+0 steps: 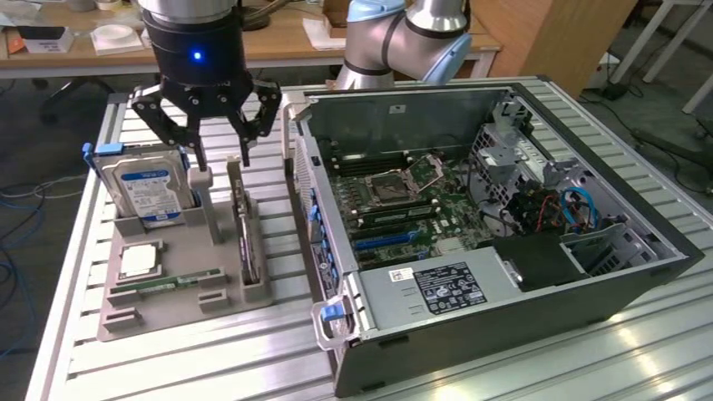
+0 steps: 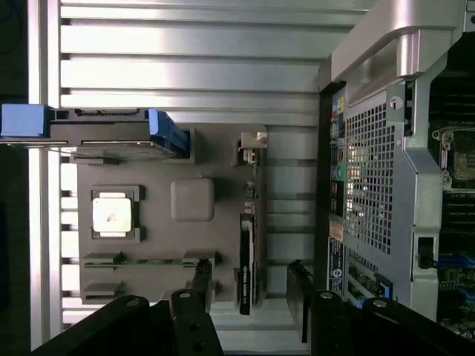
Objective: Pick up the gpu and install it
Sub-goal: 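Pick up the gpu and move the gpu toward the slot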
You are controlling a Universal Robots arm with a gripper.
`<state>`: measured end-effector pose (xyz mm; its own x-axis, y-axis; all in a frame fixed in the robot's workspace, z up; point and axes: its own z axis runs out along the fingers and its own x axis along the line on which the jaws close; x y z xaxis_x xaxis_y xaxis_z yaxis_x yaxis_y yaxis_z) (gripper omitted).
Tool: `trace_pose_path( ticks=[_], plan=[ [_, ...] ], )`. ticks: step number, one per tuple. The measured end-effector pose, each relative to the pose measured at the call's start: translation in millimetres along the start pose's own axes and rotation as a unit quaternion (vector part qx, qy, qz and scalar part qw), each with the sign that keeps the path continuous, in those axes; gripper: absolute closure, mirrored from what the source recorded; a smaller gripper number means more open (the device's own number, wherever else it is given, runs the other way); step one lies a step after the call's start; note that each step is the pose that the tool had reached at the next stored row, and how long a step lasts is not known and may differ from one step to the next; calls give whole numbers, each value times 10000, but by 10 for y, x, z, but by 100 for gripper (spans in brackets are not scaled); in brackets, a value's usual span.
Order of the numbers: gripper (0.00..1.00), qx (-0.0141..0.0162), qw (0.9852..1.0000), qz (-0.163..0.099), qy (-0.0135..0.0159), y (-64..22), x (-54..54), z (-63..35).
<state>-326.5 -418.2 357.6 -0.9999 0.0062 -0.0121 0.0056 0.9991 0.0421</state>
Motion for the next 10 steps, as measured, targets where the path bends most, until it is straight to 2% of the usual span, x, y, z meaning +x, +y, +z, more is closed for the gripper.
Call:
trace_pose_path(
  ticks=[10],
  plan=[
    [47,0,10000,-43,2,-52,7,115]
  ],
)
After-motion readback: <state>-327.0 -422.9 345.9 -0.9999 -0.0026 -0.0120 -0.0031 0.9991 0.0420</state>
